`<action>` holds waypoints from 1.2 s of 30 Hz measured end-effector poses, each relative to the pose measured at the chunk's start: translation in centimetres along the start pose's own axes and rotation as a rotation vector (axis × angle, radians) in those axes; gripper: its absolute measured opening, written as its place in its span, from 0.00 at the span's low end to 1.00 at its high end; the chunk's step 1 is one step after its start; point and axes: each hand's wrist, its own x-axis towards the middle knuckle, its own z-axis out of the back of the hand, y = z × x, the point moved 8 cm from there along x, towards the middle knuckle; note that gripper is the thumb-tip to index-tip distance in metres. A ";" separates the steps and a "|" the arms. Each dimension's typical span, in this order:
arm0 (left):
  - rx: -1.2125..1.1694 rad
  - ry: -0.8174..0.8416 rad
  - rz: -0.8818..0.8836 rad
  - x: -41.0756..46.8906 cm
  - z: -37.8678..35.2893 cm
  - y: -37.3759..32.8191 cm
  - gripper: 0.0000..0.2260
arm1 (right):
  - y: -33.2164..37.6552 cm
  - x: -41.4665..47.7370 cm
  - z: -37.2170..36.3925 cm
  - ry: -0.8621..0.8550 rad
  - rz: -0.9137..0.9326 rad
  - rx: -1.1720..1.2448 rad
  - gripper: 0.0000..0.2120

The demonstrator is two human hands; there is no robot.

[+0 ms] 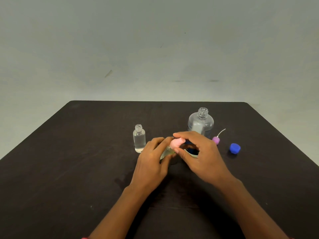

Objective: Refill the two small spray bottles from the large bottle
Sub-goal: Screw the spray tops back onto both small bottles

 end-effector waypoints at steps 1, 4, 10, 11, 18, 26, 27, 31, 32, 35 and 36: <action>0.011 0.006 -0.002 0.0 0.0 0.0 0.21 | 0.2 0.0 -0.1 0.004 0.019 -0.003 0.16; 0.042 0.065 -0.020 0.0 -0.6 -0.2 0.20 | 0.2 0.0 -0.1 -0.005 0.013 0.005 0.11; 0.105 0.083 -0.067 0.1 -1.1 -0.4 0.21 | -0.2 -0.1 0.2 -0.063 -0.073 0.013 0.05; 0.105 0.087 -0.071 0.1 -1.1 -0.5 0.21 | -0.2 -0.1 0.2 -0.075 -0.076 0.004 0.05; 0.110 0.105 -0.097 0.0 -1.1 -1.1 0.20 | -0.3 -0.2 0.1 -0.050 -0.050 -0.051 0.09; 0.086 0.094 -0.102 0.0 -1.1 -1.1 0.20 | -0.2 -0.2 -0.6 -0.001 -0.002 -0.058 0.13; 0.084 0.091 -0.101 0.1 -1.1 -1.1 0.20 | -0.2 -0.2 -0.6 -0.007 -0.009 -0.062 0.13; 0.079 0.086 -0.097 0.2 -0.9 -1.1 0.20 | -0.3 -0.3 -0.5 -0.038 -0.035 -0.076 0.11; 0.076 0.086 -0.095 0.2 -0.9 -1.1 0.19 | -0.3 -0.3 -0.5 -0.046 -0.037 -0.075 0.10; 0.067 0.084 -0.085 0.2 -0.8 -1.0 0.19 | -0.2 -0.3 -0.6 -0.069 -0.038 -0.073 0.08; 0.062 0.083 -0.077 0.2 -0.8 -1.0 0.19 | -0.2 -0.3 -0.6 -0.075 -0.043 -0.073 0.08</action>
